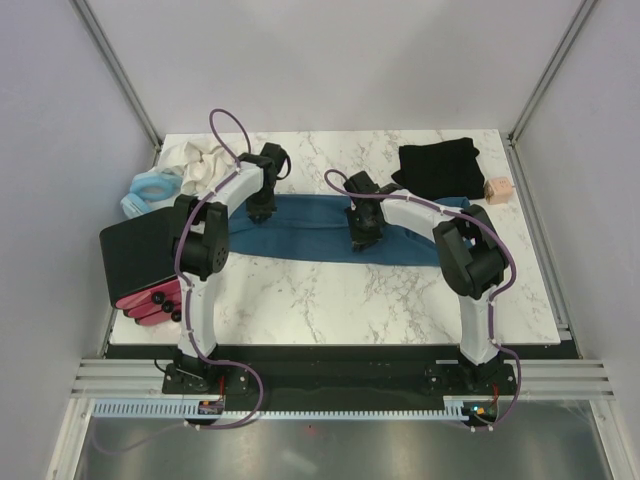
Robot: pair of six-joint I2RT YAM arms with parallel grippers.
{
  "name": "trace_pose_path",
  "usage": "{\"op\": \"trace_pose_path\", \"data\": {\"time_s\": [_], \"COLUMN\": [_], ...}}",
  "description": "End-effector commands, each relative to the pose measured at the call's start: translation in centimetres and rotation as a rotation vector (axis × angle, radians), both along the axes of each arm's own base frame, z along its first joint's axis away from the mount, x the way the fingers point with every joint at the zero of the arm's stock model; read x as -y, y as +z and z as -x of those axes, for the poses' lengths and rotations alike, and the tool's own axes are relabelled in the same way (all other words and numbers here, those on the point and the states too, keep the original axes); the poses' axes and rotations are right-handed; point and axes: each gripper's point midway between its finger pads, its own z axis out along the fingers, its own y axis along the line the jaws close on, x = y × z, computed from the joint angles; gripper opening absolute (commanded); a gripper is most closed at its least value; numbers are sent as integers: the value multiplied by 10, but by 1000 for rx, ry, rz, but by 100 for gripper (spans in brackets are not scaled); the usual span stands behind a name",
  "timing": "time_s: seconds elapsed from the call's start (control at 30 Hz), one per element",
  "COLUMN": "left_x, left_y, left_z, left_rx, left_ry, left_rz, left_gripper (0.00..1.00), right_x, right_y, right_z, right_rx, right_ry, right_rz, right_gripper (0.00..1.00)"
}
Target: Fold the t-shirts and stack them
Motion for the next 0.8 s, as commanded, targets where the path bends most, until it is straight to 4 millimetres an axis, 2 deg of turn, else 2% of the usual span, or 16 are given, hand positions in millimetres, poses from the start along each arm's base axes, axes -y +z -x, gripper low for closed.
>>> {"op": "trace_pose_path", "data": {"time_s": [0.0, 0.03, 0.23, 0.37, 0.43, 0.47, 0.5, 0.53, 0.57, 0.6, 0.63, 0.7, 0.73, 0.77], "left_x": [-5, -2, 7, 6, 1, 2, 4, 7, 9, 8, 6, 4, 2, 2], "left_y": [7, 13, 19, 30, 35, 56, 59, 48, 48, 60, 44, 39, 28, 25], "left_z": [-19, -29, -63, -66, -51, -45, -36, -15, -4, 6, 23, 36, 48, 51], "left_rx": [58, 82, 140, 161, 129, 157, 149, 89, 75, 91, 47, 32, -3, -8], "left_ry": [25, 27, 28, 31, 50, 50, 48, 47, 48, 52, 58, 64, 67, 71], "left_rz": [-18, -4, 16, 19, 19, 43, 66, 100, 116, 134, 131, 138, 136, 134], "left_gripper": [25, 25, 25, 25, 25, 25, 25, 25, 25, 25, 25, 25, 24, 24], "right_x": [18, 18, 20, 19, 17, 16, 14, 14, 13, 12, 10, 8, 7, 7], "right_y": [-10, -9, -2, -1, -1, -2, -2, -2, -3, -4, -3, -3, -2, -2], "right_z": [24, 24, 26, 26, 25, 24, 23, 22, 21, 20, 20, 19, 19, 19], "right_rx": [-80, -77, -74, -75, -73, -73, -69, -67, -68, -67, -65, -66, -66, -68], "right_ry": [26, 23, 34, 35, 35, 34, 35, 36, 35, 35, 35, 34, 34, 34], "right_rz": [84, 80, 85, 77, 69, 66, 60, 58, 56, 53, 46, 37, 32, 28], "right_gripper": [28, 28, 29, 28, 28, 28, 28, 28, 28, 28, 28, 28, 28, 28]}}
